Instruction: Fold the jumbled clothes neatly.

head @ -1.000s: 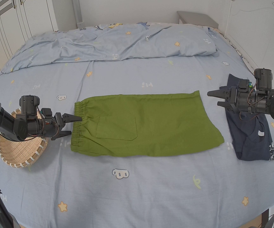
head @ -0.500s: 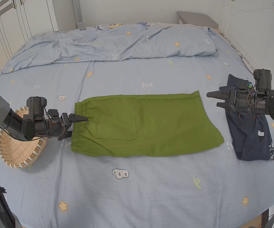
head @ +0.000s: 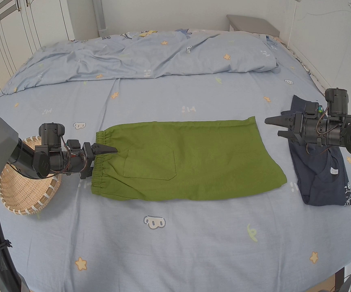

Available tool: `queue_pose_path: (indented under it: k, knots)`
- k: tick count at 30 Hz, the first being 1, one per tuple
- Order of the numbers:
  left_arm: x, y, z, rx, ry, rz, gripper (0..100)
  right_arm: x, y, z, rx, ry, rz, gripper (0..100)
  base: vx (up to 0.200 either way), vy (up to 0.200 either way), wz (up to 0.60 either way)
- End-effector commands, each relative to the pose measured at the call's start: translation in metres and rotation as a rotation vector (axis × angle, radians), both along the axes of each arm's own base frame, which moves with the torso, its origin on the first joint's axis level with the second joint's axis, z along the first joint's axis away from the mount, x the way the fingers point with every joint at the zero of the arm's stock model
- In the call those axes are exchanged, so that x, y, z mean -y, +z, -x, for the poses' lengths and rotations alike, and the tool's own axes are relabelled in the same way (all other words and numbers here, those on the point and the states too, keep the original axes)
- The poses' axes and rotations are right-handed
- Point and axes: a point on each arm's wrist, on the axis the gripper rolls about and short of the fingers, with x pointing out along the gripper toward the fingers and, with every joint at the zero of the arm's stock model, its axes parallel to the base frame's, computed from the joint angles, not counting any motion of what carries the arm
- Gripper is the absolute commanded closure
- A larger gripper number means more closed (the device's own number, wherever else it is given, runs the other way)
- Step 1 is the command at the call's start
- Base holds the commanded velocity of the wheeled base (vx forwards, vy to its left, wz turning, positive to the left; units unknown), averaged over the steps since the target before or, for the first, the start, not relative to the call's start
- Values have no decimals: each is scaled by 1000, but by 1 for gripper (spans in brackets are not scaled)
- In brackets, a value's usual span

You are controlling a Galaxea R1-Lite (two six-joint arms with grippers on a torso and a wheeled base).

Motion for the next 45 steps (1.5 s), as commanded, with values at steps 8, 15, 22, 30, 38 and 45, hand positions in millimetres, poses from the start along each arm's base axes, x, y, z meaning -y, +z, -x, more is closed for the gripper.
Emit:
queue_pose_path:
  k: [8,15,22,30,38,45]
  knots:
    - [-3,6,2,-31,-39,83,100,11,-37,-22,-21,-39,57,0,0,0,0]
    - [-9,21,6,-11,-35,100,100,16,-56,-36,-96,-63,68,0,0,0,0]
    - [-10,22,6,-8,-32,100,100,21,-87,-47,-161,-51,106,0,0,0,0]
    - [-11,23,6,-4,-29,100,100,11,-98,-47,-220,-19,113,0,0,0,0]
    - [-13,26,7,0,-24,99,100,6,-116,-53,-289,16,115,0,0,0,0]
    - [-12,25,7,-3,-27,101,100,2,-116,-60,-332,121,33,0,0,0,0]
